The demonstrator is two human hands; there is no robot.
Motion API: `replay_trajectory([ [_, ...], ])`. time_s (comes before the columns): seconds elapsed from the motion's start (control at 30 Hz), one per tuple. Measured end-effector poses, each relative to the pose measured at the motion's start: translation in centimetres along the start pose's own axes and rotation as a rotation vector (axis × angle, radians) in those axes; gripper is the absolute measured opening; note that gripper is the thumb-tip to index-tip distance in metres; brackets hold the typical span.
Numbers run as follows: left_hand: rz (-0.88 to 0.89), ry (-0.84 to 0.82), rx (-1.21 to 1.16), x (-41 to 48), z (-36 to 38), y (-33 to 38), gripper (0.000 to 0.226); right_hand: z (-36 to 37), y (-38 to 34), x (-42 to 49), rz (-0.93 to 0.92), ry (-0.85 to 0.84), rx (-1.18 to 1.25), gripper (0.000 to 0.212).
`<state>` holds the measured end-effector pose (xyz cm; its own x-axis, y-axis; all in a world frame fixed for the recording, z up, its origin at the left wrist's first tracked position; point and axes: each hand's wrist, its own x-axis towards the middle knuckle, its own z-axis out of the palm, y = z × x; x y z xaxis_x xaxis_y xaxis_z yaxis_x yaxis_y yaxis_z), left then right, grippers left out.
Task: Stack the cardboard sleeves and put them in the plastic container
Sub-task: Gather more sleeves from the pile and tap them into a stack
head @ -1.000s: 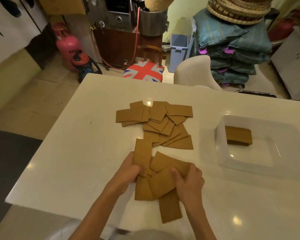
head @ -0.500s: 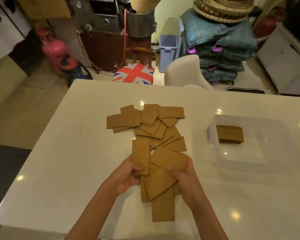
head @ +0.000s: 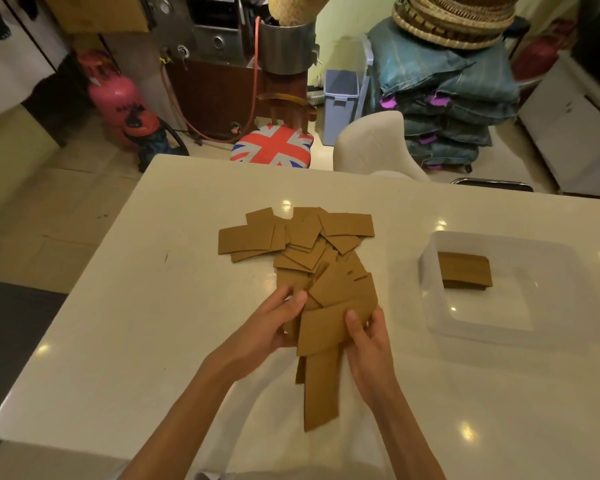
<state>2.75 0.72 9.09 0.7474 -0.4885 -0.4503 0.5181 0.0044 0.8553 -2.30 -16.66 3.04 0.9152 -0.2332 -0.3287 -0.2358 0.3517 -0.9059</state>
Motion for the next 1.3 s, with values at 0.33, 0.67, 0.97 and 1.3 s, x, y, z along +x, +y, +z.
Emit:
replay_trajectory([
  [0.33,0.393,0.029,1.061,-1.0,3.4,3.3,0.054,-2.2,-3.1,-2.1,-0.519,-0.016,-0.491,0.102],
  [0.67,0.305,0.125,1.437,1.0,2.9,-2.2,0.053,-5.0,1.7,-3.1,-0.362,-0.032,-0.762,0.078],
  [0.97,0.104,-0.043,1.228,1.8,-1.8,-1.6,0.081,-2.4,1.5,-0.6,-0.488,-0.017,-1.084,0.042],
  [1.3,0.22,0.056,1.511,-1.1,-3.2,-8.9,0.122,-4.9,4.9,-2.0,-0.652,-0.277,-1.36,0.051],
])
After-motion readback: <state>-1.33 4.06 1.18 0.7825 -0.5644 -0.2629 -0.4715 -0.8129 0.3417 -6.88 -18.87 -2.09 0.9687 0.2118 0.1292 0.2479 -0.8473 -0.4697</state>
